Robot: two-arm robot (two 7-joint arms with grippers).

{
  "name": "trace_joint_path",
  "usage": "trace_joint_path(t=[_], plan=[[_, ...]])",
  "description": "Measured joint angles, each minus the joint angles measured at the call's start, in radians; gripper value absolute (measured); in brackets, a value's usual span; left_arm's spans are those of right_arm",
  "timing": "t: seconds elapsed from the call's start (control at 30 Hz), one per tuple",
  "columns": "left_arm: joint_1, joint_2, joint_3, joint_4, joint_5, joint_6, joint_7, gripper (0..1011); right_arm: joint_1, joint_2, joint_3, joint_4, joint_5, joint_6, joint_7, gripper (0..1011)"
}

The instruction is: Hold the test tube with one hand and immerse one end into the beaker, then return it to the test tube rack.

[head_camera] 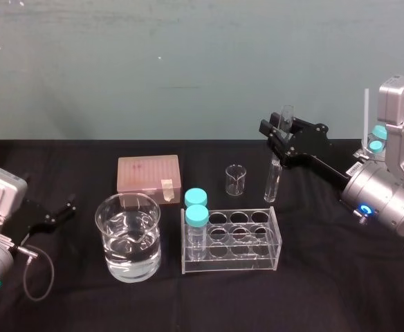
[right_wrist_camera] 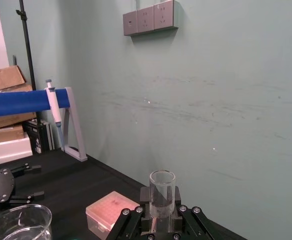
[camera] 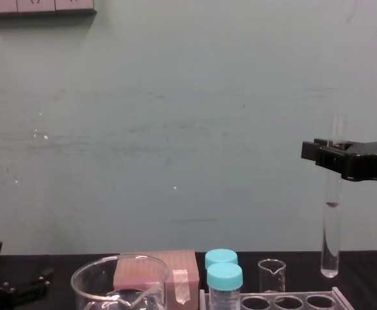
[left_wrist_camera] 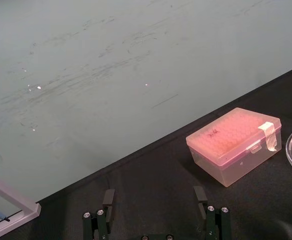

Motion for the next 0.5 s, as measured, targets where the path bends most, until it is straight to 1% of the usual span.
trace_joint_path(t=[0.5], plan=[[0.000,0.000,0.000,0.000,0.000,0.000,0.000,1000,0.003,-0.001,-0.004,0.000,-0.002,0.000,0.002,241]])
